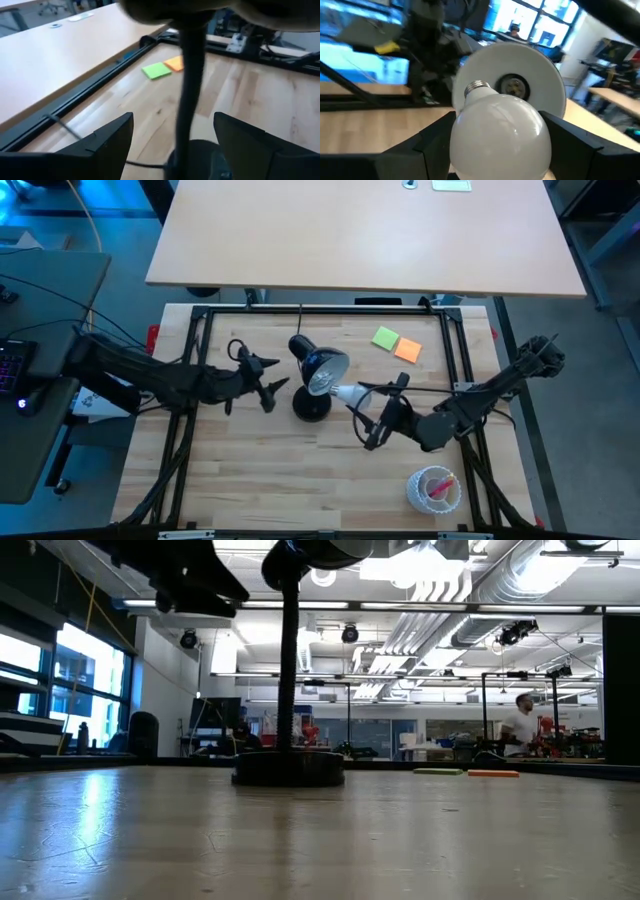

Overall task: Screw lightbulb
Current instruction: Insert the white lightbulb into the black lamp

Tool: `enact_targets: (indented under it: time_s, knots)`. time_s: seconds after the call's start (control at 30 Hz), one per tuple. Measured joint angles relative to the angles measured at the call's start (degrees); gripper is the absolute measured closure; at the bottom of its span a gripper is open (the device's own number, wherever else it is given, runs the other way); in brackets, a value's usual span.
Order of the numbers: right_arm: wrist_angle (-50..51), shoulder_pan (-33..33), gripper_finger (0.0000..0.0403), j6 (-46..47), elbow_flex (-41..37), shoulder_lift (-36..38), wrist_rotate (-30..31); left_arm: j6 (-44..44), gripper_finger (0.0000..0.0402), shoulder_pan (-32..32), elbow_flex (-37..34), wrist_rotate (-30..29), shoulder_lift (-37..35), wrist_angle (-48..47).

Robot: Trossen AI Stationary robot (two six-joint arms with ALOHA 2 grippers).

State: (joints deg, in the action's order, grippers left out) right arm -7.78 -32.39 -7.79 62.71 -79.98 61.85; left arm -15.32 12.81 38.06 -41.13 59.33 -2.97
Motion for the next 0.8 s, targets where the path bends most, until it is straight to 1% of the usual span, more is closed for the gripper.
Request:
enact_targets:
  time_s: [0.13, 0.2, 0.23, 0.3, 0.33, 0.43, 0.5, 0.53, 0.63, 0.67, 0.8]
  knots:
    - [0.5, 1.3, 0.0148, -4.2, 3.0, -4.0, 3.6, 1.7, 0.0129, -1.7, 0.0, -3.0, -2.3, -1.1]
    - [1.1, 2.0, 0.0148, -6.5, 5.1, -5.5, 4.3, 4.8, 0.0129, -3.4, 0.0, -2.5, -3.1, -1.0]
    - [1.8, 2.3, 0.0148, -7.5, 6.0, -6.1, 4.4, 6.3, 0.0131, -4.6, 0.0, -1.2, -3.2, -1.1]
    - [3.9, 3.2, 0.0148, -7.8, 7.6, -7.0, 4.3, 10.2, 0.0136, -7.9, 0.0, 4.6, -3.5, 0.1]
    - [5.5, 3.7, 0.0148, -7.7, 8.2, -7.2, 4.3, 12.6, 0.0138, -9.6, 0.0, 8.8, -3.5, 1.1]
    - [9.0, 5.1, 0.0148, -6.6, 9.4, -7.5, 4.1, 19.6, 0.0146, -15.3, 0.0, 24.0, -3.3, 4.5]
    - [10.2, 6.2, 0.0148, -5.5, 9.6, -7.5, 2.9, 22.4, 0.0151, -19.1, 0.0, 31.3, -3.3, 6.9]
    - [11.0, 6.7, 0.0148, -4.7, 9.6, -7.5, 2.1, 23.1, 0.0152, -20.8, 0.0, 33.5, -3.3, 7.9]
    - [14.7, 7.7, 0.0148, -0.9, 9.6, -7.5, -0.8, 23.0, 0.0153, -24.8, 0.0, 37.6, -3.3, 10.4]
    - [15.8, 8.0, 0.0148, 0.6, 9.6, -7.5, -1.5, 22.9, 0.0153, -26.0, 0.0, 40.1, -3.3, 11.1]
    - [18.2, 8.4, 0.0148, 2.8, 9.5, -7.5, -2.3, 19.8, 0.0153, -30.8, 0.0, 54.9, -3.3, 14.1]
